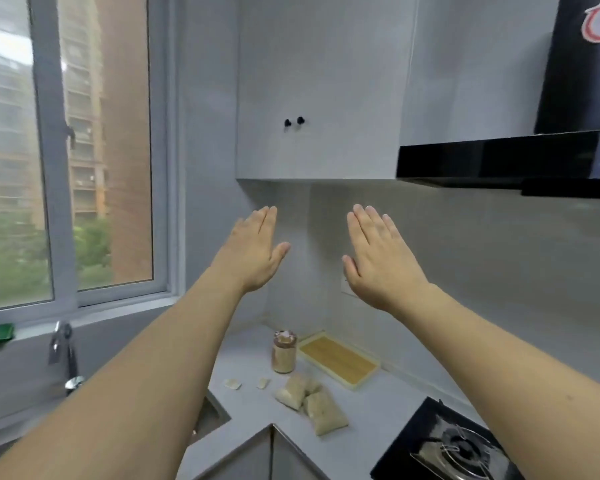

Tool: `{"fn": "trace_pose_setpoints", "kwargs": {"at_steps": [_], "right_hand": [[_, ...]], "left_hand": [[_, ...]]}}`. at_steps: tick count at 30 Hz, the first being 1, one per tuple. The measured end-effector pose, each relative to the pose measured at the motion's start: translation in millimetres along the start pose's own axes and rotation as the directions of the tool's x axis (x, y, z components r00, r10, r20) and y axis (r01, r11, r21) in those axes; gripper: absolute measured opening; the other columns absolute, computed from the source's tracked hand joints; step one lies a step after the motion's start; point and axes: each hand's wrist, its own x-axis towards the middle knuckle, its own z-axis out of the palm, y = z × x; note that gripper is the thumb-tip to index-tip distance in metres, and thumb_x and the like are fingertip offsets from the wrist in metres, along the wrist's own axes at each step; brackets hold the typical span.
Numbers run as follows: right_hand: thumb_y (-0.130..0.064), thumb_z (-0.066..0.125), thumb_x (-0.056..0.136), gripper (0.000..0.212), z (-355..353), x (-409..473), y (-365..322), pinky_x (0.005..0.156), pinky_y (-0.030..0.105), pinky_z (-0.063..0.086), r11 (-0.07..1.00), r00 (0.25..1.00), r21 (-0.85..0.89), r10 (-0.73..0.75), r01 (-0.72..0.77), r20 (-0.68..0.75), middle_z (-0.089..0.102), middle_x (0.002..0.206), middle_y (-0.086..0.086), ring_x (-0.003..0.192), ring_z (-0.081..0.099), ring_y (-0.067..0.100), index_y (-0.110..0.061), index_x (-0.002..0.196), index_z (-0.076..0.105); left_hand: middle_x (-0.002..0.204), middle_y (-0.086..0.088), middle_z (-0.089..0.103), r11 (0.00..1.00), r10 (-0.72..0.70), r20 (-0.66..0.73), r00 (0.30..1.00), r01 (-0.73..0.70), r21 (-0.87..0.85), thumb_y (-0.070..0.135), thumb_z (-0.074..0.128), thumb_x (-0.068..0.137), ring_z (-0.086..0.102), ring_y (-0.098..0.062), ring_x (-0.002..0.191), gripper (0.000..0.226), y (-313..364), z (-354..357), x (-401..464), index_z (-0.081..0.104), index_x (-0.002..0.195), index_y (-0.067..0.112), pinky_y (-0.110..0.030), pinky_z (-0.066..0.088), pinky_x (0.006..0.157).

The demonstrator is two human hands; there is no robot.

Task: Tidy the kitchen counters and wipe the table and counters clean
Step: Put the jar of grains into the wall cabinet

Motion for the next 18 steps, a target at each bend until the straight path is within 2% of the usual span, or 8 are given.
{"fn": "trace_pose_setpoints", "kwargs": {"at_steps": [3,7,12,18], "right_hand": [[-0.034,0.027,0.099,0.066,22,49,-28,0.120,0.037,-0.005,1.000,1.000,0.020,-0.012,0.012,-0.001,-0.004,0.160,0.012,0.148,-0.006,0.023,-0.003,0.152,0.001],[-0.033,0.027,0.099,0.066,50,105,-42,0.120,0.036,-0.006,1.000,1.000,0.017,-0.016,0.016,-0.010,-0.004,0.161,0.011,0.148,-0.006,0.023,-0.004,0.152,0.001],[-0.033,0.027,0.100,0.065,85,168,-31,0.120,0.035,-0.006,1.000,1.000,0.005,-0.003,0.003,0.007,-0.004,0.161,0.010,0.148,-0.005,0.021,-0.005,0.152,0.001],[-0.029,0.030,0.100,0.065,129,250,6,0.120,0.037,-0.003,0.999,0.998,0.042,0.026,-0.024,-0.051,-0.002,0.161,0.010,0.148,-0.004,0.022,-0.005,0.152,0.001]], "left_hand": [[0.161,-0.009,0.008,0.998,-0.055,0.024,0.998,0.056,-0.035,0.042,0.031,0.102,0.006,-0.021,0.148,0.068,-51,12,19,0.004,0.154,0.008,-0.036,0.002,0.119],[0.161,-0.009,0.006,0.996,-0.054,0.042,0.998,0.057,-0.072,0.040,0.031,0.103,0.004,-0.020,0.148,0.067,-93,25,62,0.001,0.153,0.008,-0.035,0.000,0.119],[0.161,-0.010,0.009,0.996,-0.005,-0.004,1.000,0.005,-0.086,0.039,0.032,0.102,0.007,-0.020,0.148,0.066,-117,49,129,0.004,0.154,0.008,-0.035,0.003,0.119],[0.161,-0.008,0.007,0.998,0.031,-0.044,0.999,-0.034,-0.053,0.038,0.031,0.103,0.008,-0.024,0.148,0.064,-140,75,222,0.003,0.154,0.011,-0.037,0.004,0.121]]}}
